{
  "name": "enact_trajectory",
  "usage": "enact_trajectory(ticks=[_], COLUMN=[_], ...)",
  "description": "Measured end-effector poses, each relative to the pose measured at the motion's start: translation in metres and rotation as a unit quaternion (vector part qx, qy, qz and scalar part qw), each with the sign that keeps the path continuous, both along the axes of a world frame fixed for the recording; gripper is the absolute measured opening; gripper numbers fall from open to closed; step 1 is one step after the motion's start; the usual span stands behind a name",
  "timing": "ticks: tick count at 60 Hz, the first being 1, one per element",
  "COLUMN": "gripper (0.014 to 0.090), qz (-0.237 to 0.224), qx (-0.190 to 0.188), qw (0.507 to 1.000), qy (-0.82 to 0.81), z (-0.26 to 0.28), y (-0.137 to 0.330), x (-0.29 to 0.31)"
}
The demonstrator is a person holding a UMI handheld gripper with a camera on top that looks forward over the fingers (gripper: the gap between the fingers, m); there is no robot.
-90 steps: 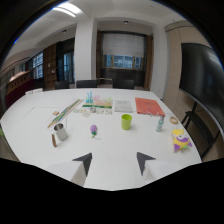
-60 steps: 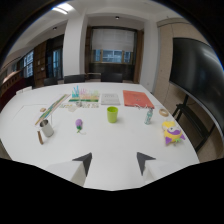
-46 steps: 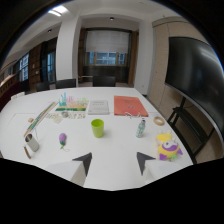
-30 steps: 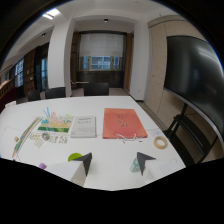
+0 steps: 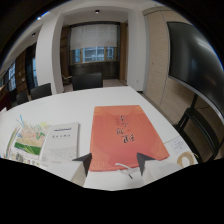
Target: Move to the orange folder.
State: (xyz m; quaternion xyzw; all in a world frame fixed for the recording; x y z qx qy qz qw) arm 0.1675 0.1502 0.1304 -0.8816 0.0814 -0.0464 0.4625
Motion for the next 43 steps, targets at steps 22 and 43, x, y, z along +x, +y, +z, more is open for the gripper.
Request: enact_trajectory(ticks=[22,43], gripper=[0.0844,0.0853], qz=[0.000,0.008], qx=[-0.034,-0.035], qw=[0.999,0.999], qy=[0.005,-0.011], z=[-0.050,-0.054], y=[0.029,0.029], x=[0.017,0.020])
